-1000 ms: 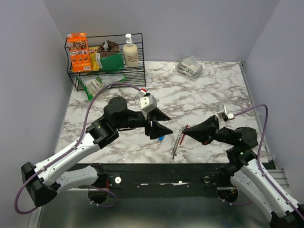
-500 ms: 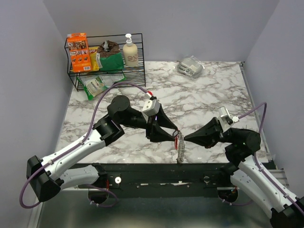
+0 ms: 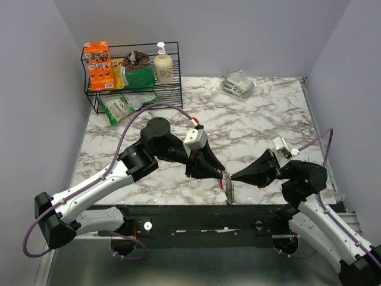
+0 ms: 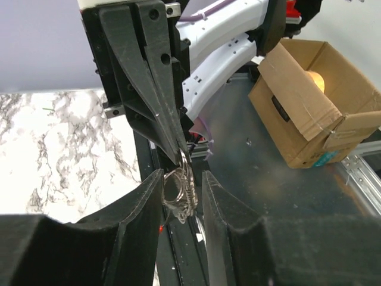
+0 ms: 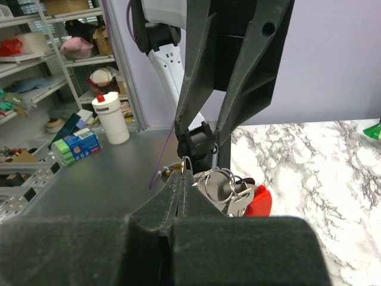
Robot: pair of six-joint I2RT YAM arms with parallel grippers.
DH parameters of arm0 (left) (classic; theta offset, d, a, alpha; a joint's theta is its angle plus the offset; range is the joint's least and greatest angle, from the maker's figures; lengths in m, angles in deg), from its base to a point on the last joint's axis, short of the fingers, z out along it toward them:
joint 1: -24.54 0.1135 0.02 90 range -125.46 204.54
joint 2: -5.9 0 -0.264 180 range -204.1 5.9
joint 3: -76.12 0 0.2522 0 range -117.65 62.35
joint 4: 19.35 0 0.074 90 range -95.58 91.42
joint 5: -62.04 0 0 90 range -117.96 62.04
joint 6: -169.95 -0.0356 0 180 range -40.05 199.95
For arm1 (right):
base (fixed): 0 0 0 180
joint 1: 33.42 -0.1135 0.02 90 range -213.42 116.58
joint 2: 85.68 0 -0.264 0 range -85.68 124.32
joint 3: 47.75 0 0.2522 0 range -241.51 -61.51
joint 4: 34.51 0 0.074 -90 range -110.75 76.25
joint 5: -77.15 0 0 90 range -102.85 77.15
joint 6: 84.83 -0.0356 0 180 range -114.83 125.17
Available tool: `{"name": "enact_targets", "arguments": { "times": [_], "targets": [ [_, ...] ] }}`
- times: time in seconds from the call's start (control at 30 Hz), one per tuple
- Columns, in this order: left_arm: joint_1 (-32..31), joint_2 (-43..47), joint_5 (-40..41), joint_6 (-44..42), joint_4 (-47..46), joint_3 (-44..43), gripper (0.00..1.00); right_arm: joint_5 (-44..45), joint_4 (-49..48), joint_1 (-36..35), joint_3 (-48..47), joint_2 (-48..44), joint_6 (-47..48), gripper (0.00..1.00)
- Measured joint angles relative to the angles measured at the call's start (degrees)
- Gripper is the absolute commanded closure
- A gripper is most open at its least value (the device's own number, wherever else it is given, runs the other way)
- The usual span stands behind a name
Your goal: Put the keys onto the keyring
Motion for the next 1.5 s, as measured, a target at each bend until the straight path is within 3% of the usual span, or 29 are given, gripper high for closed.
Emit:
{"name": "enact_targets", "arguments": {
  "times": [0.4,0.9,1.23,1.5],
  "targets": [
    [-1.4,0.0,4.1,-2.5,3.8,-0.4,0.59,2.6,0.2,0.0,0.0,-0.3,0.0,1.0],
    [-3.2,-2.6,5.3,-3.5,4.3,-1.2,0.68,5.4,1.6,0.0,0.0,-1.9,0.6,1.0],
    [-3.4,-2.7,6.7,-3.3,4.0,-1.5,0.82,6.4,2.1,0.0,0.0,-2.4,0.7,1.0],
    [-3.8,-2.7,6.9,-2.8,3.7,-1.6,0.78,6.8,2.3,0.0,0.1,-2.8,1.0,1.0]
  ]
}}
